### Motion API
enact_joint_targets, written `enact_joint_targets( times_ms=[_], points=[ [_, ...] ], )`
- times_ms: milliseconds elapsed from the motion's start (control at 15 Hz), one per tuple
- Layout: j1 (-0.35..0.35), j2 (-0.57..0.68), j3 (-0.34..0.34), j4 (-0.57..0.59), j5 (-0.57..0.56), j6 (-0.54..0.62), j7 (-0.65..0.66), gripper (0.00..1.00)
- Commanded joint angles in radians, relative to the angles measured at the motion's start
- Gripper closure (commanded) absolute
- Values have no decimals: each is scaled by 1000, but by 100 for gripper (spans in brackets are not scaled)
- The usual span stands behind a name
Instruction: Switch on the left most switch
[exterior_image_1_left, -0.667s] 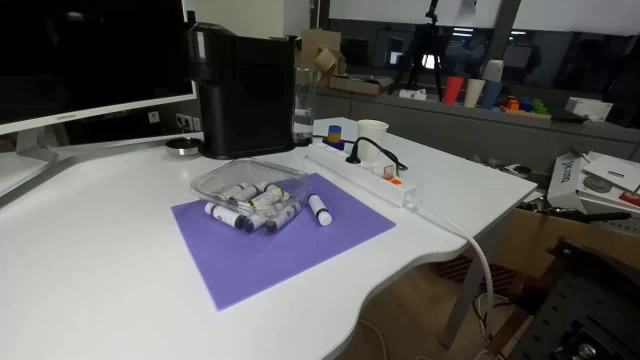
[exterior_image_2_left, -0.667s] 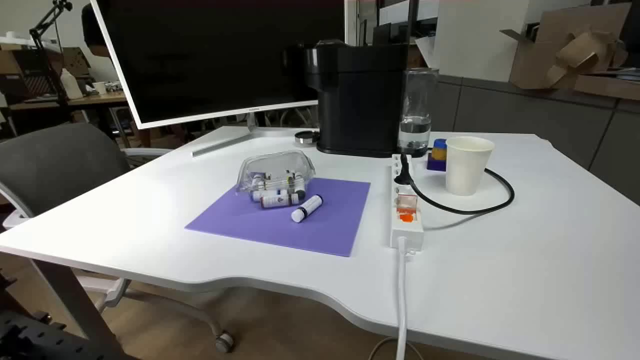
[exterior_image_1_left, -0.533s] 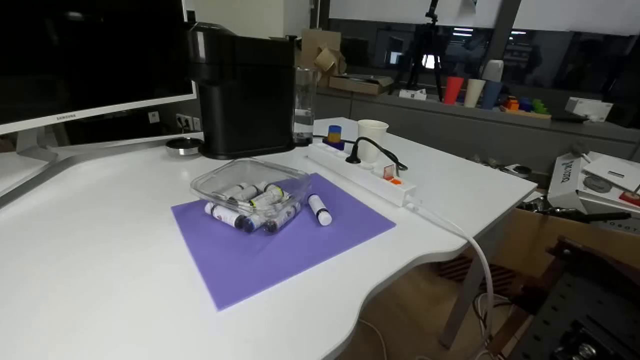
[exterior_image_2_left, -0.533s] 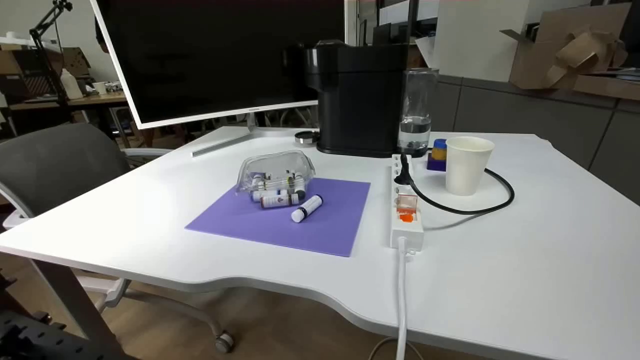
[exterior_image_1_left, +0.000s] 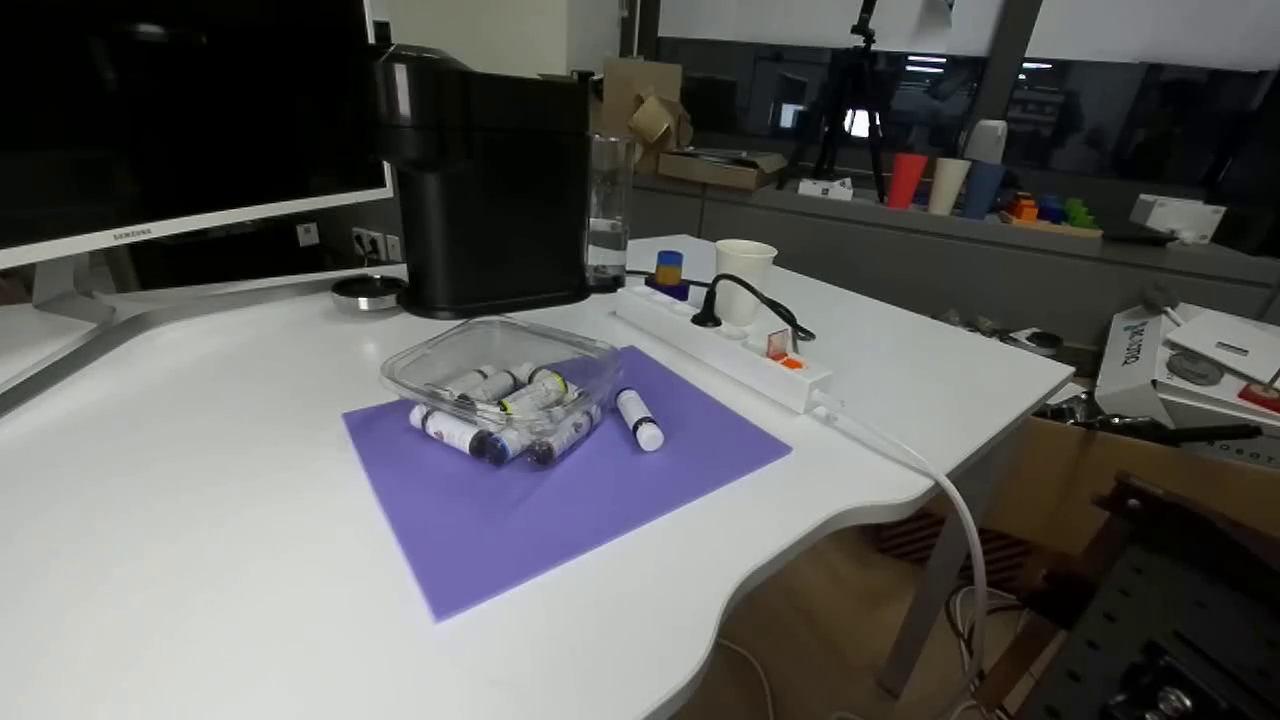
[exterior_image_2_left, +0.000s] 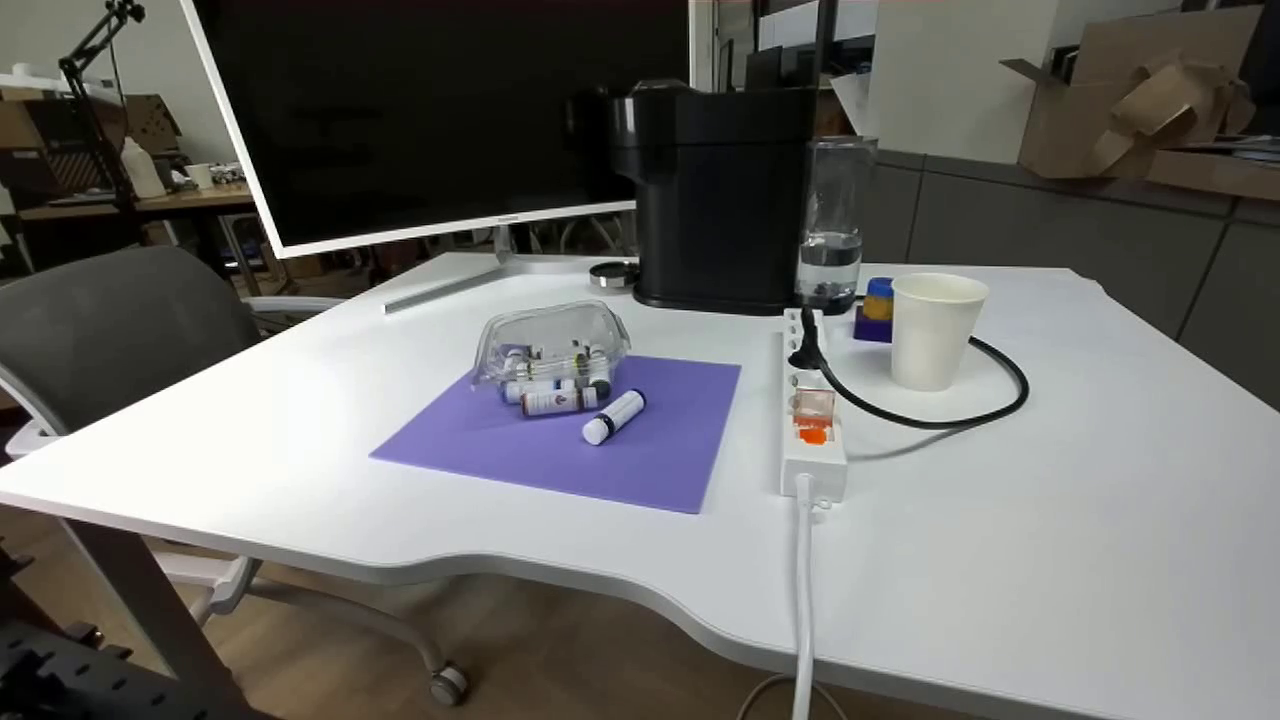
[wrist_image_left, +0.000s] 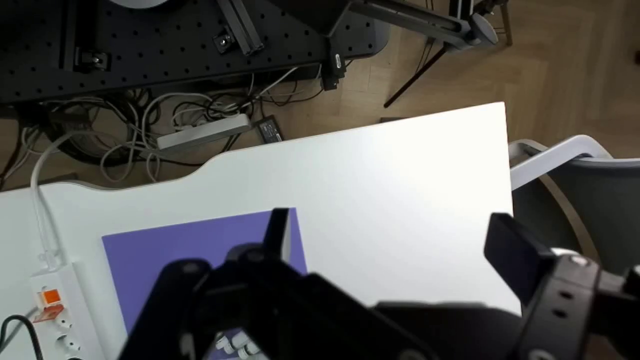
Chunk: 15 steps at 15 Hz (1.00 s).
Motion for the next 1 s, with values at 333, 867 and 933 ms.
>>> enact_joint_targets(
  times_ms=[333, 867, 933],
  points=[
    [0, 1, -1, 2, -1, -2, 0, 0],
    [-92, -61, -59, -127, -222, 54, -26, 0],
    [-105, -67, -80, -141, -244, 54, -43, 0]
  ],
)
